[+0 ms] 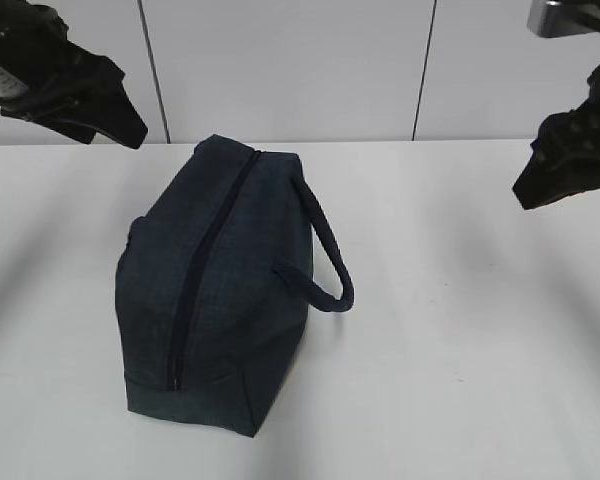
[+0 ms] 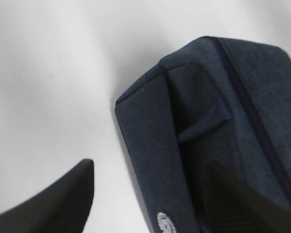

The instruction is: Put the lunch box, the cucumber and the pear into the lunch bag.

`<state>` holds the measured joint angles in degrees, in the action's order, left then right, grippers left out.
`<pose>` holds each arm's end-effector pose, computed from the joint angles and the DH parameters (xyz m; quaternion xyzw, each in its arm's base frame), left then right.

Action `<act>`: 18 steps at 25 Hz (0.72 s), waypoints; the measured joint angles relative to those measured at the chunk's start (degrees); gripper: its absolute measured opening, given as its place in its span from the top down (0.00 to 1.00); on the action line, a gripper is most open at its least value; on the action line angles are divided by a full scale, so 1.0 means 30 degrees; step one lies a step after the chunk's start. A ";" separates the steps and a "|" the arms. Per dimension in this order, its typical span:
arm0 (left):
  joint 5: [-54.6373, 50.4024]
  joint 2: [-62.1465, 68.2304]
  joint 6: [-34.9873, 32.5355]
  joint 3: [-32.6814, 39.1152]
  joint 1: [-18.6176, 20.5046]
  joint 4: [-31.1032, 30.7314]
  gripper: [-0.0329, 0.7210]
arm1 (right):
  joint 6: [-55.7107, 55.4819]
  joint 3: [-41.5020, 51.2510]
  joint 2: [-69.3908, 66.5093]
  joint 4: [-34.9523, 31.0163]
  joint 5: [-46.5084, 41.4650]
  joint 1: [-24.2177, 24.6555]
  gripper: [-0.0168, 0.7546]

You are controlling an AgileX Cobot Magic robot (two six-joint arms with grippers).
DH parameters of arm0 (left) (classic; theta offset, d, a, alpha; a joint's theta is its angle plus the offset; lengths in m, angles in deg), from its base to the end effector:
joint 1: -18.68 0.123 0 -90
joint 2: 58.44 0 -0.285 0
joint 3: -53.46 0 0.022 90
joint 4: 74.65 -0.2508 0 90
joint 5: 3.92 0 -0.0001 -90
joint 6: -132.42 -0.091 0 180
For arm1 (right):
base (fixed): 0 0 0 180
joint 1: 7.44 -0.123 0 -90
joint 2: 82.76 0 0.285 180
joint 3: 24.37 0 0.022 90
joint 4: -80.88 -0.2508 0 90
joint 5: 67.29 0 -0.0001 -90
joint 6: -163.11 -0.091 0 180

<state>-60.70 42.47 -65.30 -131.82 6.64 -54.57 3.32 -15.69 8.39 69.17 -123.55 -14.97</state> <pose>0.3351 -0.0982 0.3240 0.1895 0.9391 -0.1526 0.2427 0.2816 0.0527 0.3168 -0.1974 0.9492 0.0700 0.2347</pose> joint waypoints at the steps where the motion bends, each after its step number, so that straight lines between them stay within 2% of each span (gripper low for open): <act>1: -0.0207 -0.0221 0.0201 0.0000 0.0004 -0.0031 0.39 | -0.0270 0.0000 0.0490 0.0306 -0.0205 0.0000 0.46; 5: -0.1238 -0.1452 0.1141 0.0017 0.0020 -0.1141 0.39 | -0.0922 0.0000 0.1688 0.1029 -0.0735 0.0000 0.50; 11: -0.2255 -0.4227 0.3280 0.0123 0.0020 -0.4708 0.39 | -0.2723 0.1084 0.4321 0.2325 -0.0990 0.0000 0.52; 15: -0.2310 -0.6509 0.3868 0.1669 0.0043 -0.5284 0.39 | -0.3330 0.2502 0.6045 0.2403 -0.0990 0.0000 0.53; 18: -0.2331 -0.8364 0.4077 0.3740 0.0043 -0.5252 0.39 | -0.3468 0.3226 0.7201 0.2428 -0.0990 0.0000 0.53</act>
<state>-67.69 17.38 -53.07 -120.60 6.77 -70.32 -7.09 -6.01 29.99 76.45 -126.52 -14.97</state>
